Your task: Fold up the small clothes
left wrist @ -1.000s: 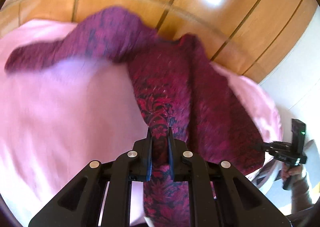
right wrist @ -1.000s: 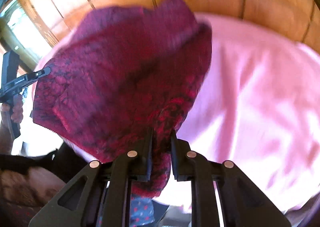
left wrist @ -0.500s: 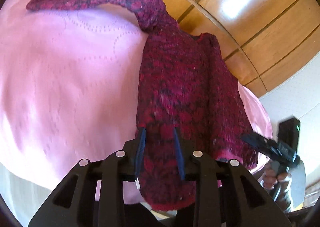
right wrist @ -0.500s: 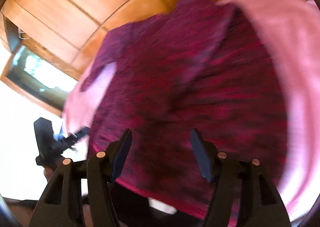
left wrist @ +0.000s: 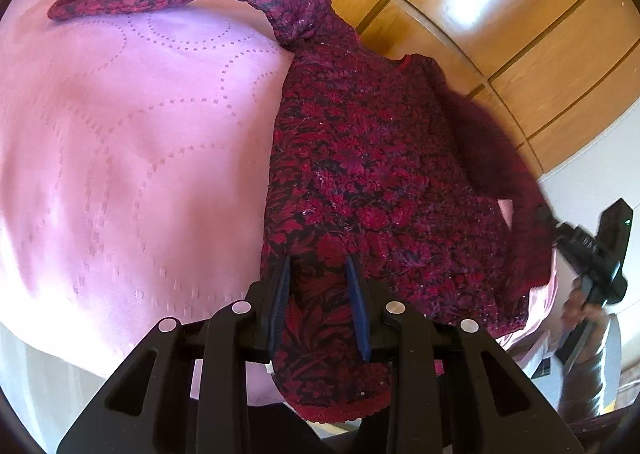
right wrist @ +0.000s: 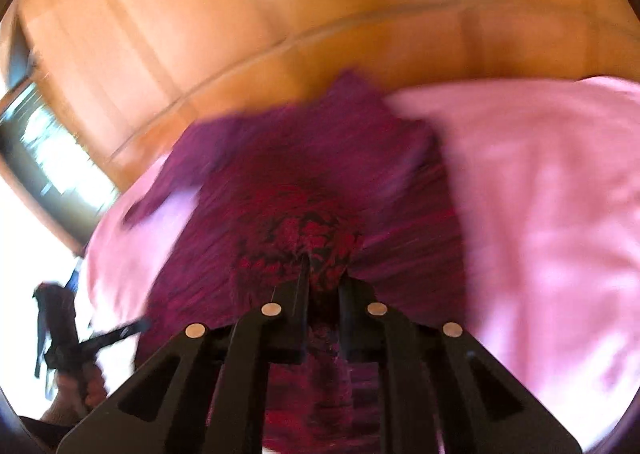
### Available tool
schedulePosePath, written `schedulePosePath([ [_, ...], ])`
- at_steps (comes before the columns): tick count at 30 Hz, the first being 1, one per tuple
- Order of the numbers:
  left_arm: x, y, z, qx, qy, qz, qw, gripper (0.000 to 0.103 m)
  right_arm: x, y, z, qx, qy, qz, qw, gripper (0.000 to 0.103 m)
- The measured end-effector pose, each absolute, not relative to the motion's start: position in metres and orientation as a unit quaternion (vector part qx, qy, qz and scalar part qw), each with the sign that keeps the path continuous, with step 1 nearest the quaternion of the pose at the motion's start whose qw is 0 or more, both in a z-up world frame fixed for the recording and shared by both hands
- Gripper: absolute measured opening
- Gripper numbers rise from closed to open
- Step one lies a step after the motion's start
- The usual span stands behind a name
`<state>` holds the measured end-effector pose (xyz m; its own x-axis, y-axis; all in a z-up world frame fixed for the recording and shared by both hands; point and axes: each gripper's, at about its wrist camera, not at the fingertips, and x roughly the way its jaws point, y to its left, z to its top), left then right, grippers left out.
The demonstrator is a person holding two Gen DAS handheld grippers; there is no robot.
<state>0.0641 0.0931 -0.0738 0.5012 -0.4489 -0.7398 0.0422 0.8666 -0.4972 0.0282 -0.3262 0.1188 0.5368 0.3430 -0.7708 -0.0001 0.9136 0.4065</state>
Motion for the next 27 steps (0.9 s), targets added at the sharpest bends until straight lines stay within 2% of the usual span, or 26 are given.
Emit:
schedulePosePath([
  [5,0.065,0.091,-0.072,-0.200,0.483,-0.140,0.841,0.026,0.043,-0.439,0.115,0.234,0.445,-0.019,0.864,0.010],
  [12,0.065,0.088,-0.070,-0.191,0.486,-0.135,0.842,0.026,0.105,-0.521,0.064,0.230,0.473,-0.132,0.840,0.012],
  [13,0.065,0.088,-0.070,-0.189,0.487,-0.135,0.842,0.026,0.111,-0.526,0.060,0.231,0.474,-0.136,0.839,0.022],
  [14,0.065,0.088,-0.070,-0.188,0.488,-0.134,0.842,0.026,0.116,-0.536,0.056,0.230,0.474,-0.158,0.835,0.048],
  [15,0.065,0.087,-0.069,-0.189,0.488,-0.134,0.842,0.026,0.117,-0.545,0.057,0.234,0.469,-0.179,0.833,0.056],
  [17,0.064,0.088,-0.069,-0.191,0.488,-0.137,0.841,0.026,0.109,-0.554,0.067,0.239,0.452,-0.199,0.836,0.058],
  [19,0.066,0.090,-0.070,-0.195,0.488,-0.143,0.838,0.026,0.095,-0.552,0.083,0.238,0.435,-0.203,0.844,0.066],
  [24,0.068,0.090,-0.074,-0.201,0.487,-0.154,0.836,0.026,0.055,-0.486,0.088,0.260,0.479,-0.040,0.837,0.066],
  [27,0.069,0.091,-0.075,-0.206,0.484,-0.159,0.835,0.026,0.033,-0.423,0.065,0.263,0.534,0.048,0.802,0.058],
])
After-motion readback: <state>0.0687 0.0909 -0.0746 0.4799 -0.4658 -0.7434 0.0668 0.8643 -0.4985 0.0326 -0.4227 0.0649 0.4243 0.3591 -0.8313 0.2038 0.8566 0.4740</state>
